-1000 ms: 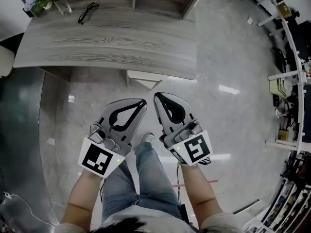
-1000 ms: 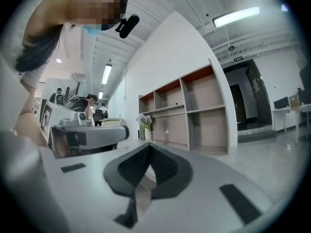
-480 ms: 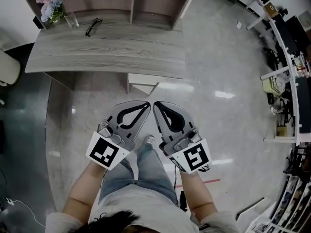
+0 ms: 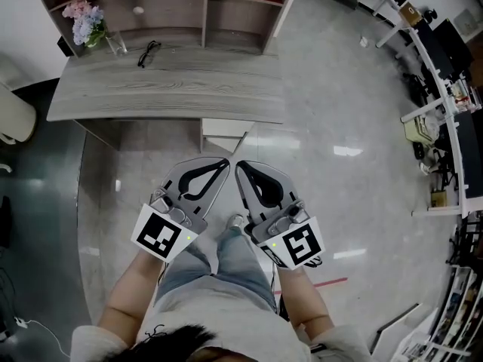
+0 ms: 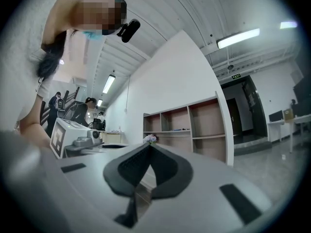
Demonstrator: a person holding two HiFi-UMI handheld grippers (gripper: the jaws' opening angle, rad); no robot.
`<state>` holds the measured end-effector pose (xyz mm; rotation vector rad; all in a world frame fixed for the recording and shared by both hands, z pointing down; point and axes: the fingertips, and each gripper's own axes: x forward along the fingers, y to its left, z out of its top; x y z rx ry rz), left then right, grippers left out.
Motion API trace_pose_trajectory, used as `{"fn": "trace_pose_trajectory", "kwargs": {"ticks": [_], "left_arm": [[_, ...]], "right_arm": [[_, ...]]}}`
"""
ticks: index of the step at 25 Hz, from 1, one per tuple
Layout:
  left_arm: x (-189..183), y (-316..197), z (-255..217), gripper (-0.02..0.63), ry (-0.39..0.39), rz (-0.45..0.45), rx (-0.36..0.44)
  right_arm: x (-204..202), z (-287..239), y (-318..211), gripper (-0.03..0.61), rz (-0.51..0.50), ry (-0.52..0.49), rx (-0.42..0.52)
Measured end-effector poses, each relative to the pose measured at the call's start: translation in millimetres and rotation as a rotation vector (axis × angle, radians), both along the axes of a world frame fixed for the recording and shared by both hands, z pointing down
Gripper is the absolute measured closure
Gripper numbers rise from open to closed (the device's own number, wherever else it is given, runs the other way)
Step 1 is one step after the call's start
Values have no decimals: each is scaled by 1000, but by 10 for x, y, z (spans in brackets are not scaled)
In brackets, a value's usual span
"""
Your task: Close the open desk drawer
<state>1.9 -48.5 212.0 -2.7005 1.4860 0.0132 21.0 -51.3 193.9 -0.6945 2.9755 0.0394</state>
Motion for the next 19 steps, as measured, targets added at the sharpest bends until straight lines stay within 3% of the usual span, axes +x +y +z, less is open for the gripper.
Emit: {"fn": "trace_pose_trajectory", "kwargs": {"ticks": [19], "left_arm": [[-105, 147, -205, 603, 7, -8, 50]], "right_arm": [[-69, -104, 167, 571, 18, 3, 30]]}}
